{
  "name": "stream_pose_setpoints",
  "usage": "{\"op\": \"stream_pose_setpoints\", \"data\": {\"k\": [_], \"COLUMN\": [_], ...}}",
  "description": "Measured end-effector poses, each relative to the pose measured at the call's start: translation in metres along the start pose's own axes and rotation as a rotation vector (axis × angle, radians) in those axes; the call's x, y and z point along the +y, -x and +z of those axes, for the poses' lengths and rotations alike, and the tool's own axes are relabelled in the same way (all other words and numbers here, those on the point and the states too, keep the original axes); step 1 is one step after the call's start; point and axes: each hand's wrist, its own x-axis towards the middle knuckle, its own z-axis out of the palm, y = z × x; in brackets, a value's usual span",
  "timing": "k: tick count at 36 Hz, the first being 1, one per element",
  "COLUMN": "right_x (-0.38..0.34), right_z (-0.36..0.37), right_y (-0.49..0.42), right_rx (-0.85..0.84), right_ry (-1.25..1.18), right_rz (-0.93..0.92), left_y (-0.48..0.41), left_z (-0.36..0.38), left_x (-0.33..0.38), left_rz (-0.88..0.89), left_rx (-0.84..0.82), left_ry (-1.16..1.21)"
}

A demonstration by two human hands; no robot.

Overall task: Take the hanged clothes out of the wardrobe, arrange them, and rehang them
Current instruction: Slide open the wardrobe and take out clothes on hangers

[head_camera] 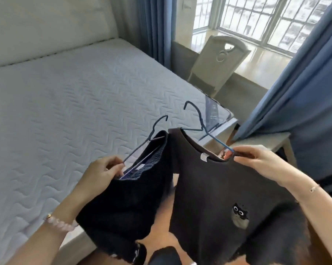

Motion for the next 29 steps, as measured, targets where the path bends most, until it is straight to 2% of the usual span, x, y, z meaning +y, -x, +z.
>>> {"op": "stream_pose_setpoints", "data": {"k": [5, 9, 12, 16, 19, 24, 29], "right_x": [0.028, 0.046, 0.045, 0.034, 0.029, 0.027, 0.031], "right_z": [-0.053, -0.077, -0.088, -0.098, -0.101, -0.102, -0.085], "right_y": [-0.103, -0.194, -0.261, -0.361, -0.436, -0.554, -0.657], "right_rx": [-0.087, -0.066, -0.06, -0.161, -0.174, -0.138, -0.083], "right_ry": [0.181, 0.238, 0.272, 0.3, 0.373, 0.45, 0.368], "right_rz": [-0.076, -0.077, -0.1, -0.138, -0.171, -0.194, -0.198], "left_y": [-0.055, -0.113, -0.166, -0.236, -0.279, -0.336, -0.385], "left_z": [0.005, 0.005, -0.002, -0.019, -0.028, -0.05, -0.071], "left_x": [-0.014, -0.043, -0.062, -0.096, -0.117, -0.145, -0.172], "left_rz": [-0.149, -0.24, -0.284, -0.364, -0.447, -0.567, -0.638], "left_rx": [0.061, 0.152, 0.123, 0.138, 0.199, 0.306, 0.416], "left_ry": [-0.143, -0.183, -0.202, -0.194, -0.144, -0.095, -0.116]}}
